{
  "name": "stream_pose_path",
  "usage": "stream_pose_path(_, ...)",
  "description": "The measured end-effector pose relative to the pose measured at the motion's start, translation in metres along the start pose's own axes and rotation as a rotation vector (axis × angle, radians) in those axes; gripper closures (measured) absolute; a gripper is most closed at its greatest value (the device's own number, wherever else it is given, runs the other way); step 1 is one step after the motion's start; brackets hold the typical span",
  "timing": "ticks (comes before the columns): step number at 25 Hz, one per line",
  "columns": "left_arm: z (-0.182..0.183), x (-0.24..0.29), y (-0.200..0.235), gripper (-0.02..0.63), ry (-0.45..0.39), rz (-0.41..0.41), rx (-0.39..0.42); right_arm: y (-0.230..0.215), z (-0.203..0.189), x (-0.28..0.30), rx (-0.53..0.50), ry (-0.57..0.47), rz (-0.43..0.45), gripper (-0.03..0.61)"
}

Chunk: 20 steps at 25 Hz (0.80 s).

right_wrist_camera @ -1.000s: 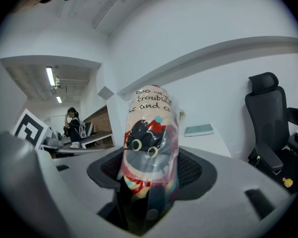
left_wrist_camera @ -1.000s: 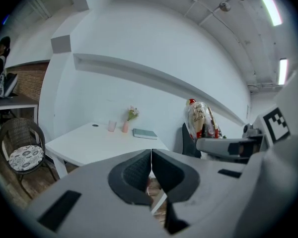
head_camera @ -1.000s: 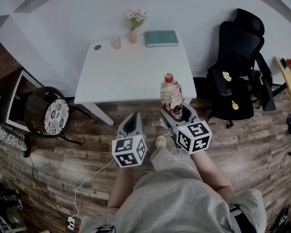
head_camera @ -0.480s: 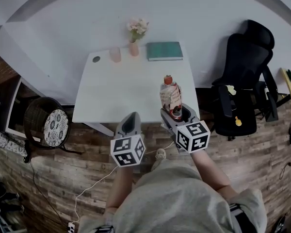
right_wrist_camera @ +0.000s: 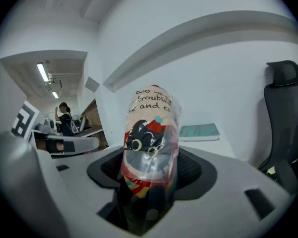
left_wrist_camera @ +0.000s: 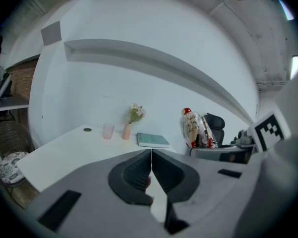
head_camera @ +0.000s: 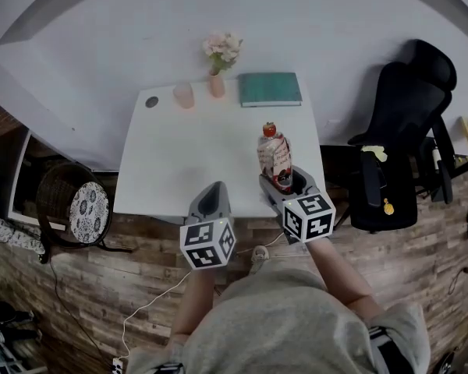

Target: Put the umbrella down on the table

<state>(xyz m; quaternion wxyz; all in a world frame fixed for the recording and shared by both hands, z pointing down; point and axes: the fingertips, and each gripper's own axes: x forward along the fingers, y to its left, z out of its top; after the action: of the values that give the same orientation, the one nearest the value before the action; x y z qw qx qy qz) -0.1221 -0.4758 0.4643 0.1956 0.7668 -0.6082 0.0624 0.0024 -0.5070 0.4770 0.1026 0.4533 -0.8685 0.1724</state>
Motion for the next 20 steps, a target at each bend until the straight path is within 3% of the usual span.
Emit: stream_pose_path(20,-0.006,0.061,0.03,0.606,0.051,0.026,-0.027,-0.061,-0.066,0.11,-0.018,0.249,-0.04,0.308)
